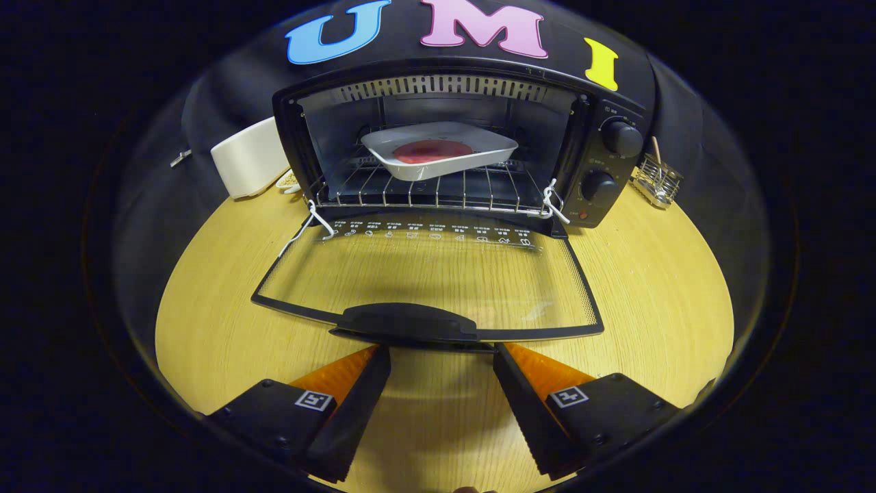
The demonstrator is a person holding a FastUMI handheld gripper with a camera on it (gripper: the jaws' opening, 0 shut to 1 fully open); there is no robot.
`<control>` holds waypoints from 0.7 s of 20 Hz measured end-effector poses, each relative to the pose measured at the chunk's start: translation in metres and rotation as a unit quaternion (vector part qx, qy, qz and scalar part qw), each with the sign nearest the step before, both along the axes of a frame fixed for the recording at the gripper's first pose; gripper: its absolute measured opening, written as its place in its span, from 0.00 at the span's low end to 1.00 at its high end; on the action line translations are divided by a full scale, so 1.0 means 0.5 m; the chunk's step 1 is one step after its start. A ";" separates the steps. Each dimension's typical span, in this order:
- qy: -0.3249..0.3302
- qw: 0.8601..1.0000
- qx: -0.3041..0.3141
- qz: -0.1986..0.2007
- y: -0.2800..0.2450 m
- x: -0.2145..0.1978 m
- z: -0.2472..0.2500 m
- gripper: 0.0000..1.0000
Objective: Open the toaster oven, put the food inside, and close the toaster oven door.
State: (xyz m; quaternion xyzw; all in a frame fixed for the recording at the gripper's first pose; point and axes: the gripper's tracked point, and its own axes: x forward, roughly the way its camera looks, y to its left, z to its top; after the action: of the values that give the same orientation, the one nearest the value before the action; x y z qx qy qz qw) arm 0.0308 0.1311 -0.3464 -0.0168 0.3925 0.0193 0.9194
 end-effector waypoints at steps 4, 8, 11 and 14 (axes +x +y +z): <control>-0.018 0.999 -0.014 0.026 0.003 0.002 0.034 0.98; -0.060 0.997 -0.001 0.045 0.007 0.013 0.113 0.98; -0.110 0.993 0.012 0.048 0.003 0.059 0.211 0.98; -0.156 0.987 0.027 0.041 0.006 0.118 0.295 0.99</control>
State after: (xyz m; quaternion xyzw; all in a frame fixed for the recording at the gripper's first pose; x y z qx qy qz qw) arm 0.0897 0.1341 -0.1988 -0.0111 0.2424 0.0646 0.9679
